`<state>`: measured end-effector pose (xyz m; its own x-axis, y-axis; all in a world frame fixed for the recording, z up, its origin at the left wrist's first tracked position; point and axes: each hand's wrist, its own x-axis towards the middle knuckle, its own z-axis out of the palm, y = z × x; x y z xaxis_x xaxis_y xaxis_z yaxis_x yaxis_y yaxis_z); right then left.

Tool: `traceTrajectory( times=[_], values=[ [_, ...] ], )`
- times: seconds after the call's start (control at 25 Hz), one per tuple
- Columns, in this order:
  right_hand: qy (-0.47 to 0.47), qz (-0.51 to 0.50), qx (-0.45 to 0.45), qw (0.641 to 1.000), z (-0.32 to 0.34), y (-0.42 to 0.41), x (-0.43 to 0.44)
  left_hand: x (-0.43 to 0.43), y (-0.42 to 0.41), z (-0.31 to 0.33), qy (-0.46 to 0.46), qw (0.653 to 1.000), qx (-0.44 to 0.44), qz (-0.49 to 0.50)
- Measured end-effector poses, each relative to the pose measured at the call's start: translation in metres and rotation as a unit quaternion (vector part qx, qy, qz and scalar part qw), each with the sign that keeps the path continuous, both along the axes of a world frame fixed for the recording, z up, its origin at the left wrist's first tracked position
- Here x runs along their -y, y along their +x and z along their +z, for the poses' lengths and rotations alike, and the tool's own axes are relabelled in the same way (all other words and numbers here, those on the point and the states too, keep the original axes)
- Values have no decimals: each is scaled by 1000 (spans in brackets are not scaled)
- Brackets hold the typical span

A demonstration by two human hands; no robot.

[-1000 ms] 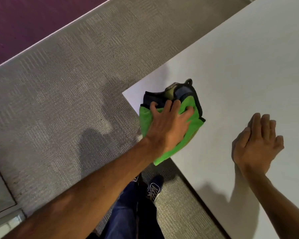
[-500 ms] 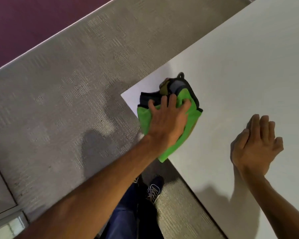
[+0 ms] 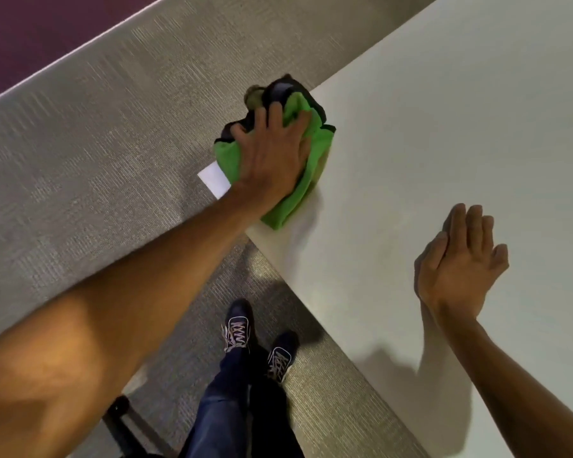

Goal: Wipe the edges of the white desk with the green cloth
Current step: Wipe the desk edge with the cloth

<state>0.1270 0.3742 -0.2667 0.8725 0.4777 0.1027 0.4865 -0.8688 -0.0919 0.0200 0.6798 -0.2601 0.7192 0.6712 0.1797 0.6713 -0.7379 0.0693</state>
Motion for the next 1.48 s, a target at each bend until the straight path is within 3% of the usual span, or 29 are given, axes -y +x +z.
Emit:
traceTrajectory(
  times=[0.08, 0.16, 0.24, 0.32, 0.4, 0.52, 0.6, 0.68, 0.84, 0.92, 1.08, 1.16, 1.36, 1.48],
  values=[
    [-1, -2, -5, 1000, -2, 0, 3, 35, 3, 2, 16, 999, 10, -32],
    [-2, -4, -7, 1000, -3, 0, 5, 99, 7, 1, 49, 990, 28, -132],
    [12, -6, -16, 1000, -3, 0, 7, 154, 1, 3, 24, 966, 43, -255],
    [22, -6, -19, 1000, -4, -2, 6, 157, 3, -2, -6, 952, 65, -300],
    [31, -5, -21, 999, -5, -2, 6, 122, 31, -6, 36, 970, 61, -231],
    [39, -9, -20, 999, -5, -1, 5, 36, 96, -2, 43, 997, 63, -33],
    [38, -8, -21, 999, -4, 0, 3, 9, 107, 2, 45, 998, 46, 17],
    [26, -11, -19, 999, -5, 1, 5, 26, 102, 1, 52, 997, 51, -10],
    [27, -13, -21, 999, -8, -1, 8, 122, 57, 0, 17, 975, 55, -213],
    [27, -10, -17, 999, -9, -1, 9, 126, 52, -1, -2, 964, 32, -264],
    [44, -2, -23, 999, -7, 0, 9, 68, 105, -1, 35, 992, 30, -120],
    [45, -2, -15, 999, -6, 0, 8, 31, 118, 6, 12, 999, 5, -51],
    [55, 7, -17, 998, -6, 0, 8, 11, 13, -3, 50, 998, -17, -26],
    [50, 4, -17, 999, -7, 1, 8, 12, -43, 0, 13, 999, -34, 38]
  ],
)
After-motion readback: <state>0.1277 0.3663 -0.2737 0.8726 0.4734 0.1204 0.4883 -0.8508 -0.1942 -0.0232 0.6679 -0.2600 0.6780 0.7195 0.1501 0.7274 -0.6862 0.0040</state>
